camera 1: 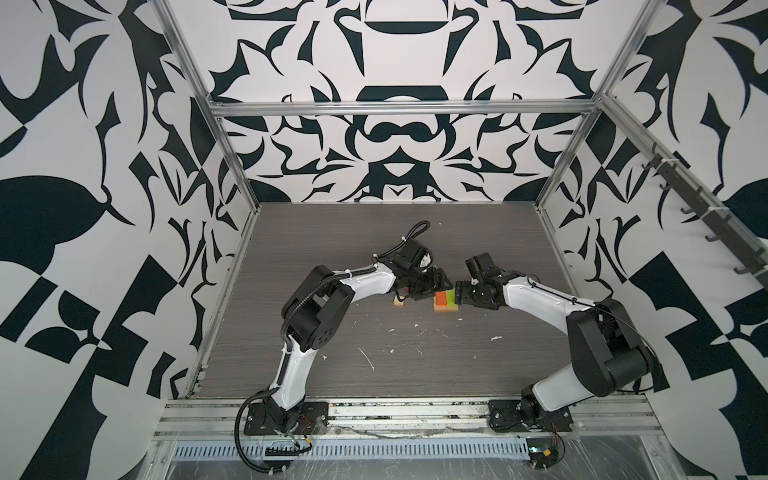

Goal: Build the wood block tower

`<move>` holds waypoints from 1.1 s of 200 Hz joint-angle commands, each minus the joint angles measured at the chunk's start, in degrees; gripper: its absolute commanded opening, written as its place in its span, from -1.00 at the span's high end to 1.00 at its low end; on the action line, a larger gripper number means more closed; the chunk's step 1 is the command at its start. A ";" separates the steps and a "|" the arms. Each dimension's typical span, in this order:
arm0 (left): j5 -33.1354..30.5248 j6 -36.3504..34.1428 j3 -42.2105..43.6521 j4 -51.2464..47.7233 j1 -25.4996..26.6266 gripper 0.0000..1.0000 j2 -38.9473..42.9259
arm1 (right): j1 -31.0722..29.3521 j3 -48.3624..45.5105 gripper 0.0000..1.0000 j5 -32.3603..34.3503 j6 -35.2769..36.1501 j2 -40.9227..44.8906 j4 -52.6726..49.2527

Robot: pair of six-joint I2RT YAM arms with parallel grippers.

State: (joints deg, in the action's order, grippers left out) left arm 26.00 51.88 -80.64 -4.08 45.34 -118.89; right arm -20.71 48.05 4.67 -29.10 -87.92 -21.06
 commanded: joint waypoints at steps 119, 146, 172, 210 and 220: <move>1.33 1.63 -2.06 1.61 0.77 -0.48 -2.66 | 0.09 -0.92 -0.66 1.14 -0.08 1.95 0.16; 1.40 1.78 -1.91 1.79 0.80 -0.48 -2.66 | 0.09 -0.92 -0.66 1.00 -0.08 1.87 0.16; 1.42 1.78 -1.51 1.70 0.79 -0.48 -2.12 | 0.14 -0.77 -0.66 1.17 -0.21 2.00 -0.01; 0.51 0.57 -1.08 0.45 0.54 -0.48 0.44 | 0.14 -0.24 -0.66 1.84 0.01 3.25 -0.97; 0.30 0.09 -1.14 -0.09 0.36 -0.48 1.42 | 0.11 0.06 -0.65 1.84 0.07 3.61 -1.39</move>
State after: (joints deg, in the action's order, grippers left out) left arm 26.41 52.93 -81.17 -3.22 45.76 -120.38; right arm -20.71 47.29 5.17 -29.12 -87.20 -21.32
